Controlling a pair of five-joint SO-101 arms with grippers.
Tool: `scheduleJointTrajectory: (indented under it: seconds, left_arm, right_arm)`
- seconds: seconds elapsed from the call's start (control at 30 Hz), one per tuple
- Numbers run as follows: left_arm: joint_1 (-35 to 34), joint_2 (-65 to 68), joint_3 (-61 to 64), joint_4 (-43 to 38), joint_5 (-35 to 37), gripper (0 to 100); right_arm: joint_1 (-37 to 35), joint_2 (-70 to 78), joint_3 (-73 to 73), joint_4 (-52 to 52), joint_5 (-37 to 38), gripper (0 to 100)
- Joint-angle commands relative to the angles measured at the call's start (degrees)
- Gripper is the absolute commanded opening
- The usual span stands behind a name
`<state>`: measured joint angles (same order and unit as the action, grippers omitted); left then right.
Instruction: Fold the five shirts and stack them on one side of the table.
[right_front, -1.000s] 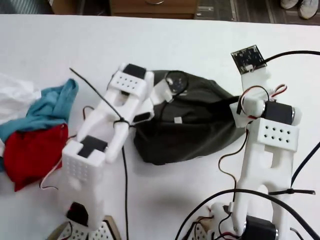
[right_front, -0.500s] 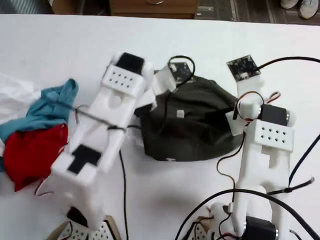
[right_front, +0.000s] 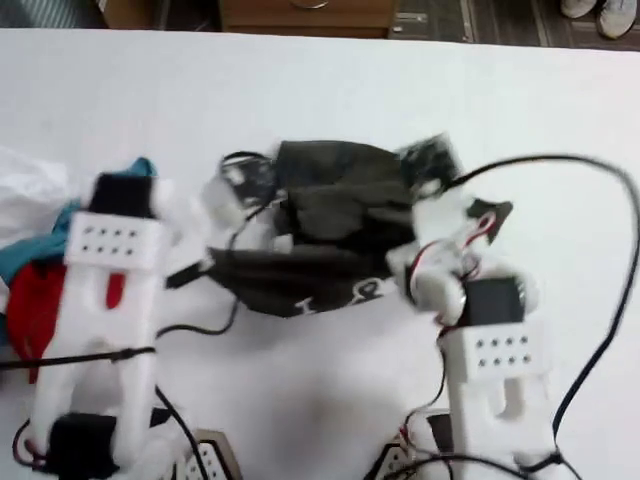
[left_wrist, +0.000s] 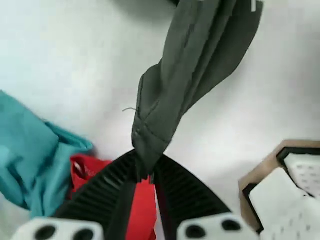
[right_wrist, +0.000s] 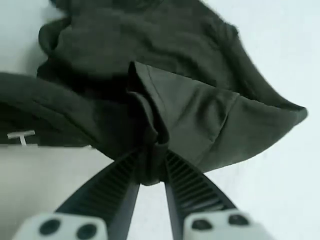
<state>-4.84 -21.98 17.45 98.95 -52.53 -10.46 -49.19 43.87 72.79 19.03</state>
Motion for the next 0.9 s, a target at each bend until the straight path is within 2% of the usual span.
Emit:
scheduleJointTrajectory:
  seconds: [0.0,0.1,0.23,0.3,0.43,0.5,0.63,0.77,0.87]
  left_arm:
    - [-6.6,-2.8,5.6,-4.6,-3.1,2]
    - [-8.3,-2.7,10.9,-10.3,-3.5,2]
    - [-8.4,-2.7,15.6,-16.1,-3.5,2]
    - [-8.7,-2.7,16.6,-17.2,-3.5,2]
    - [-9.5,-2.7,16.8,-18.3,-3.5,2]
    - [-9.5,-2.7,16.8,-18.6,-3.5,2]
    - [-9.5,-2.6,16.7,-19.1,-3.5,2]
    - [-9.5,-2.6,16.7,-19.3,-3.4,2]
    - [-9.5,-2.6,16.7,-19.1,-3.4,2]
  right_arm:
    - [-1.4,-5.8,8.7,-0.7,7.4,3.6]
    - [-1.0,-10.1,12.4,0.3,11.9,11.1]
    - [1.0,-17.7,8.2,4.4,16.6,31.4]
    - [4.2,-21.0,4.5,4.3,17.3,38.2]
    - [10.9,-19.6,2.5,-1.4,13.4,37.8]
    - [10.8,-13.8,2.4,-3.7,10.0,35.2]
    - [3.1,4.5,0.3,-6.9,6.9,30.7]
    - [-5.1,22.5,-7.2,-5.7,6.7,30.3]
    - [-7.6,32.7,-14.2,-3.5,6.5,30.3]
